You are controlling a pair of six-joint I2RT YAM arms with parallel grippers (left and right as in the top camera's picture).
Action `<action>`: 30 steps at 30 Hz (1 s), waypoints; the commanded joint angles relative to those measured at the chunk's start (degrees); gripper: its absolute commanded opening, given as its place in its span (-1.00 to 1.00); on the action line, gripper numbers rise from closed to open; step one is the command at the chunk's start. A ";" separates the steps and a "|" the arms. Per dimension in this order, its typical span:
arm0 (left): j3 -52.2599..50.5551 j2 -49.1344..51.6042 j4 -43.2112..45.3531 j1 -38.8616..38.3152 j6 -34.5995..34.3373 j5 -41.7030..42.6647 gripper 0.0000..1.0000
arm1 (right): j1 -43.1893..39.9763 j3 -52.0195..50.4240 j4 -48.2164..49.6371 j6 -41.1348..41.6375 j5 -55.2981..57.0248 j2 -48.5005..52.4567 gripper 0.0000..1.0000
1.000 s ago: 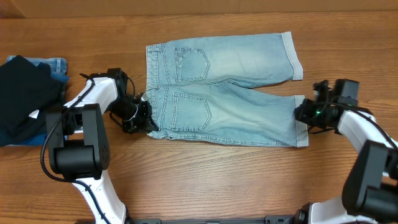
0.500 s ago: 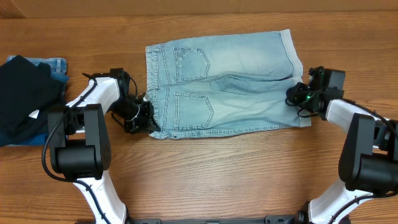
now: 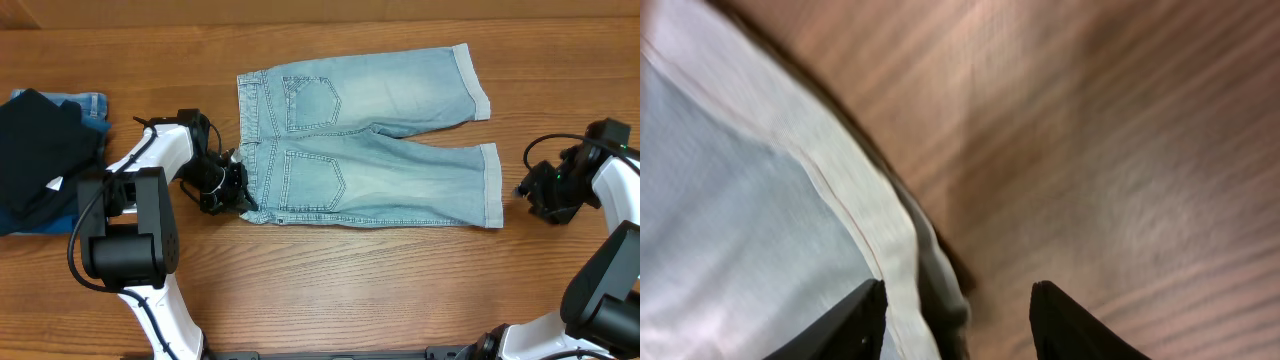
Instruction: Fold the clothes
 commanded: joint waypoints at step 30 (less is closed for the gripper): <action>0.33 -11.93 -3.10 0.07 2.62 -3.15 -0.92 | -1.88 -7.15 -2.58 -11.34 -13.16 -12.85 -0.92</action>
